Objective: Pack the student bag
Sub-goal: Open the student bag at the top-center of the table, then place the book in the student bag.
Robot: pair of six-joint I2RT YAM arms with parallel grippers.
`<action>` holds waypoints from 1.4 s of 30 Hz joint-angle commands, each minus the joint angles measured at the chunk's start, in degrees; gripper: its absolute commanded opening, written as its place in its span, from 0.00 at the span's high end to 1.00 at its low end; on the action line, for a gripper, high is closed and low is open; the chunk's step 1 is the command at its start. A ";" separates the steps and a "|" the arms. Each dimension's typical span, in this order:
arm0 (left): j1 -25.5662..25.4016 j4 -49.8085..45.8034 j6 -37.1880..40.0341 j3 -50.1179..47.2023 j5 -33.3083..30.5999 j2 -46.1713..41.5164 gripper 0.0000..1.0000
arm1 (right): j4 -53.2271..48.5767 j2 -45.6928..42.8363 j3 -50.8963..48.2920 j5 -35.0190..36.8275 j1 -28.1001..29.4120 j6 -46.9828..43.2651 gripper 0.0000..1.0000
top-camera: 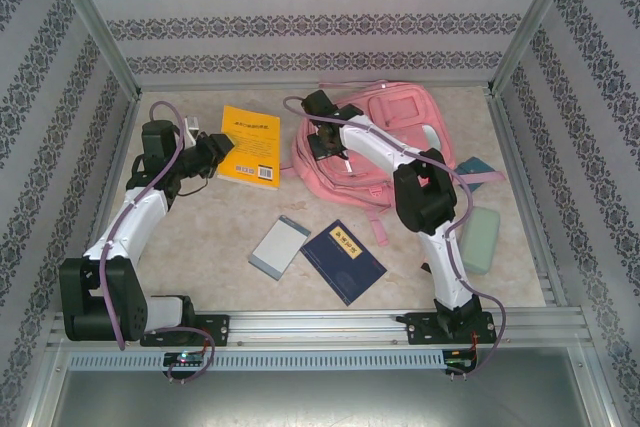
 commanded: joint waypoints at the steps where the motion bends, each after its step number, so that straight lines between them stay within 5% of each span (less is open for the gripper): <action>1: 0.52 2.68 0.97 -0.06 0.55 -1.78 1.00 | -0.13 -5.36 -0.34 -0.54 -0.24 -0.77 1.00; 15: -3.82 12.86 -3.01 0.18 -5.01 4.64 1.00 | -0.79 -18.89 8.43 -8.33 -2.18 0.62 1.00; 22: -10.31 19.16 -5.18 4.32 -10.81 13.30 1.00 | 0.60 -22.30 11.63 -19.48 -6.55 2.63 1.00; 31: -20.56 31.84 -13.16 14.43 -15.66 29.01 1.00 | 1.25 -23.23 11.11 -21.00 -8.67 6.51 1.00; 42: -30.37 25.06 -14.55 32.69 -24.03 44.70 1.00 | 2.96 -22.26 11.92 -23.17 -8.76 8.66 1.00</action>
